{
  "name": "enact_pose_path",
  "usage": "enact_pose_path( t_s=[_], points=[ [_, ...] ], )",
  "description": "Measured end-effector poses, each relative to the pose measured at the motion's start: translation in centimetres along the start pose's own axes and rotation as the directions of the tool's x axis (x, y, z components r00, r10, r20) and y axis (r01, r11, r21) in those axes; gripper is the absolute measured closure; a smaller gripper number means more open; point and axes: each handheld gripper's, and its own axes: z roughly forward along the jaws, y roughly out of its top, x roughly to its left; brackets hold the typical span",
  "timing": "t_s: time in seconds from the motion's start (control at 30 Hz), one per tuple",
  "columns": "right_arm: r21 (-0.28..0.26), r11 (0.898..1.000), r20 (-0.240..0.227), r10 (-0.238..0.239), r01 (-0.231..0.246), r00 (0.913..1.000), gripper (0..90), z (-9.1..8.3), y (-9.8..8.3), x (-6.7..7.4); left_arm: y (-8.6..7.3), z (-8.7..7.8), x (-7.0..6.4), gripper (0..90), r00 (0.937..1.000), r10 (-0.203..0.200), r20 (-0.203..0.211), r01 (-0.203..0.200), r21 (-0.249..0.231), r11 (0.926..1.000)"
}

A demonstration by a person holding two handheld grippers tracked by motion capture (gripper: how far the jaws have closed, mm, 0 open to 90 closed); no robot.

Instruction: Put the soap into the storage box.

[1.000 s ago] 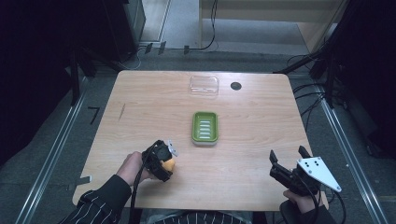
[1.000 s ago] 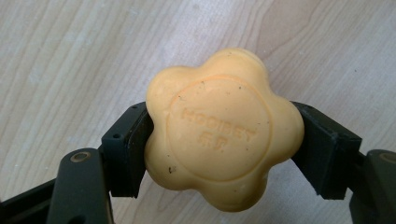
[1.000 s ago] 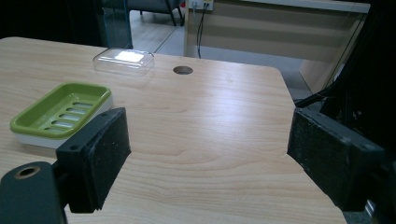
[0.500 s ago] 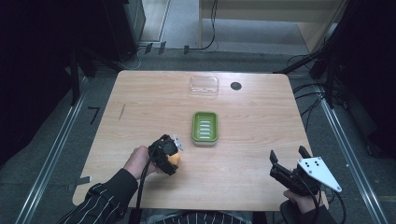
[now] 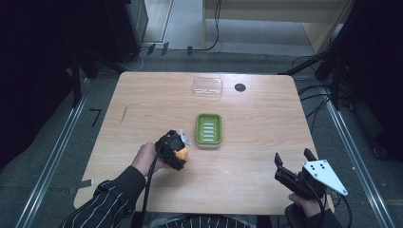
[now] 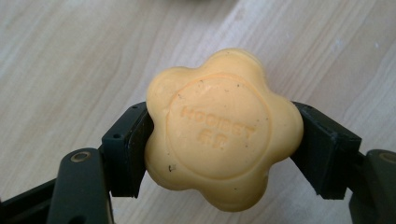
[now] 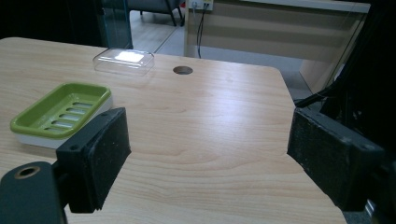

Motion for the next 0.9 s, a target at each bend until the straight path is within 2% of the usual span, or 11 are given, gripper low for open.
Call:
enact_pose_path(
  t_s=[0.47, 0.67, 0.9],
  points=[
    [0.001, 1.000, 0.003, 0.005, -0.005, 1.0000, 13.7, 0.1, -0.1, -0.2, 1.6, 0.1, 0.8, 27.9, 0.9998, -0.013, -0.014, 0.012, -0.046, 0.9989],
    [0.005, 1.000, 0.003, 0.012, -0.012, 0.9999, 13.7, 0.1, -0.1, -0.3, 1.8, -0.2, 1.1, 28.0, 0.9993, -0.026, -0.026, 0.024, -0.075, 0.9969],
    [0.005, 1.000, -0.005, 0.005, -0.005, 1.0000, 13.7, 0.2, -0.1, -0.2, 3.0, -0.3, 1.8, 27.9, 0.9984, -0.045, -0.035, 0.041, -0.110, 0.9930]
  ],
)
